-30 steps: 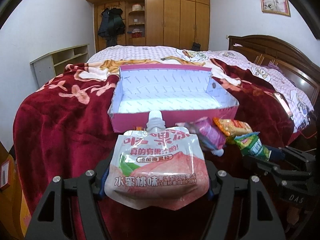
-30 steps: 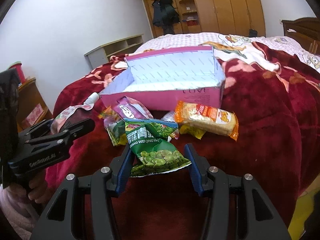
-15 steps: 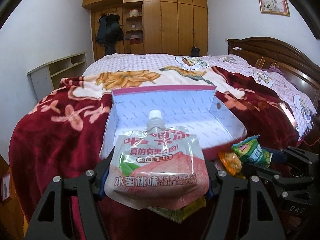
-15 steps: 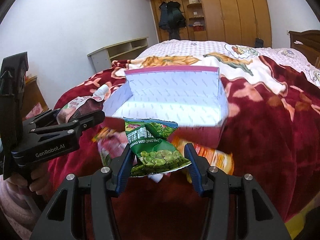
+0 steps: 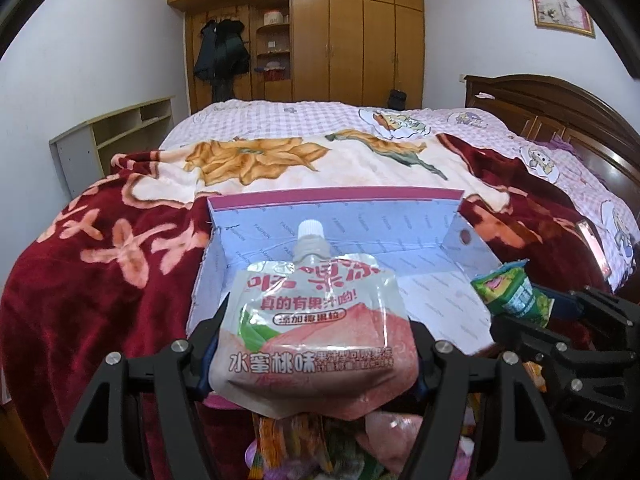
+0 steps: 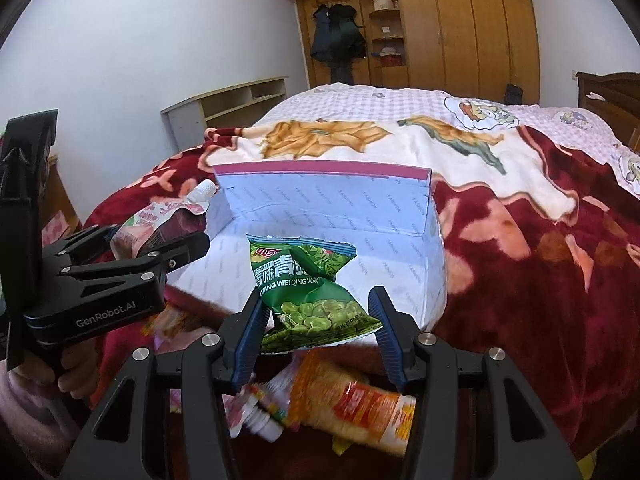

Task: Organize snacks
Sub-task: 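Carry the pouch with the left tool while the right tool carries the pea bag into the pink box, then open the left tool to drop the pouch while the right tool releases the pea bag in the box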

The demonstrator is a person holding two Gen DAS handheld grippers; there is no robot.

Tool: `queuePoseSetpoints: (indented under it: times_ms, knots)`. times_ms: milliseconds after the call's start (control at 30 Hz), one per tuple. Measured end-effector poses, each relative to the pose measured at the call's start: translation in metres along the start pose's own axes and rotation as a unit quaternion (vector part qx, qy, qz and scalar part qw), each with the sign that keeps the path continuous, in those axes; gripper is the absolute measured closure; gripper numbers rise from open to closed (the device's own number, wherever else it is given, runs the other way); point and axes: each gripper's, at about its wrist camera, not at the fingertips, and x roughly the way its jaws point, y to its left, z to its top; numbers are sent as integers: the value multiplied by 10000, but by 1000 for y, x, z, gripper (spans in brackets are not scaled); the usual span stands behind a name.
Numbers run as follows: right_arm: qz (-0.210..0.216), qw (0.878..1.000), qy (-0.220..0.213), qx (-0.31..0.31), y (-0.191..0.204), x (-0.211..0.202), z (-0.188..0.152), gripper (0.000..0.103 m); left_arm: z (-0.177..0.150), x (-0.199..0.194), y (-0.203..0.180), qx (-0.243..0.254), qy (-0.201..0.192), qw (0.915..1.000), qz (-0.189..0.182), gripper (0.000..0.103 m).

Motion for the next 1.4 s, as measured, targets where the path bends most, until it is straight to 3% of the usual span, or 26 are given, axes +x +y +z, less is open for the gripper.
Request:
queuePoseSetpoints:
  times_ms: [567, 1133, 1400]
  knots:
    - [-234, 9992, 260, 210, -20, 39, -1, 51, -5, 59, 0, -74, 568, 9984, 41, 30]
    - [-259, 9992, 252, 191, -3, 49, -4, 51, -19, 74, 14, -6, 769, 9965, 322, 29]
    - [-352, 9984, 376, 216, 10, 54, -15, 50, -27, 75, 20, 103, 871, 9959, 229, 29]
